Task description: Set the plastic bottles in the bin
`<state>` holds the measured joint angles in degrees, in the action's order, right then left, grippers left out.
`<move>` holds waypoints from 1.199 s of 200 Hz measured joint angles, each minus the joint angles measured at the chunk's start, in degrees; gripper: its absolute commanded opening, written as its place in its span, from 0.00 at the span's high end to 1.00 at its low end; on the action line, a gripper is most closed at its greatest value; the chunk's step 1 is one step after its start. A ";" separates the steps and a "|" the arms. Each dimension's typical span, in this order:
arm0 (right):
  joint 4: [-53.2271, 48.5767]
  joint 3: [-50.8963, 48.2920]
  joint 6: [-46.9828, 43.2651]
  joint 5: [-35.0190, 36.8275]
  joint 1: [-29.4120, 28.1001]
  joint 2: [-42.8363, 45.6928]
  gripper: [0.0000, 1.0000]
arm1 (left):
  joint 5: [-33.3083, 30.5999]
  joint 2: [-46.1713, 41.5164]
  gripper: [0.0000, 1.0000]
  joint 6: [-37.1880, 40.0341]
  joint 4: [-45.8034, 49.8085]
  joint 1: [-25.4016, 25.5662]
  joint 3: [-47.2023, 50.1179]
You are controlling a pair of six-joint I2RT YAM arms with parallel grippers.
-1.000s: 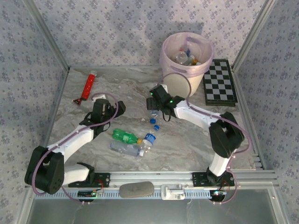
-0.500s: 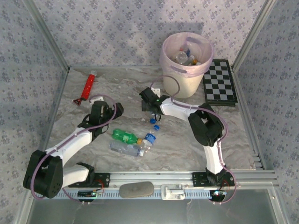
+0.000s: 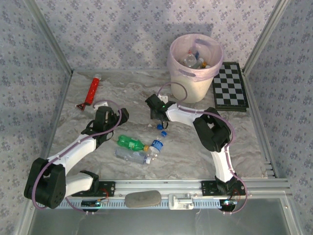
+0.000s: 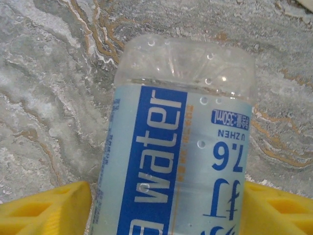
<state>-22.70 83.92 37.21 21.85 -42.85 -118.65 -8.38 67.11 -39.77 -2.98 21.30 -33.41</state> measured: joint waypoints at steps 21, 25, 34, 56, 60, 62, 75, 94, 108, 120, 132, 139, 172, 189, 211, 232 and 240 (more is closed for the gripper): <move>0.04 0.00 0.44 -0.24 0.20 -0.24 0.43 | 0.00 0.00 0.00 -0.02 0.00 0.00 0.00; 0.09 0.02 0.44 -0.24 0.22 -0.24 0.44 | -0.02 0.00 0.00 -0.02 0.02 0.00 0.00; 0.26 0.02 0.39 -0.26 0.22 -0.24 0.47 | 0.00 -0.02 0.00 -0.02 0.00 0.00 0.00; 0.63 0.00 0.48 -0.28 0.24 -0.24 0.49 | -0.02 -0.02 0.00 -0.33 0.00 0.00 0.00; 0.66 0.00 0.46 -0.28 0.28 -0.24 0.50 | -0.02 0.00 0.00 -0.39 0.00 0.00 0.00; 0.66 0.00 0.46 -0.31 0.33 -0.24 0.51 | 0.00 0.00 0.00 -0.42 0.00 0.00 0.00; 0.72 0.00 0.26 -0.48 0.35 -0.24 0.53 | -0.02 -0.02 0.00 -0.44 0.00 0.02 0.00; 1.90 -0.39 -0.72 -1.60 0.42 0.07 0.54 | -0.02 -0.09 0.00 -0.46 0.02 0.00 0.00; 3.74 -1.68 -2.21 -3.26 0.50 0.94 0.55 | -0.02 -0.33 0.00 -0.66 0.04 0.00 0.00; 5.22 -2.91 -3.85 -5.16 0.72 2.19 0.55 | 0.00 -0.48 0.00 -0.87 0.04 0.00 0.00; 6.88 -3.82 -5.64 -7.43 0.90 3.87 0.56 | 0.02 -0.61 0.00 -1.03 0.04 0.00 0.00; 8.09 -4.22 -6.80 -8.87 1.05 5.07 0.56 | 0.02 -0.68 0.00 -1.27 0.00 0.00 0.00; 13.92 -5.35 -11.98 -15.32 2.21 12.26 0.57 | 0.46 -0.70 0.00 -1.92 -0.17 0.02 0.00; 16.22 -5.97 -14.56 -18.18 3.02 16.44 0.57 | 1.16 -0.68 0.00 -1.95 -0.33 0.02 0.00; 17.90 -6.25 -17.20 -21.57 4.48 21.35 0.57 | 1.97 -0.42 0.00 -1.92 -1.20 0.09 0.00; 18.32 -6.25 -19.47 -23.50 6.36 25.64 0.57 | 3.08 0.74 0.00 -1.88 -2.67 0.48 -0.04; 18.25 -6.25 -20.37 -23.89 7.17 27.21 0.57 | 3.50 1.46 0.00 -1.81 -3.08 0.85 -0.15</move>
<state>-4.45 77.67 16.84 -2.04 -35.68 -91.44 -4.89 68.58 -41.58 -6.07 22.15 -33.56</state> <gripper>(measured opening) 0.503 0.999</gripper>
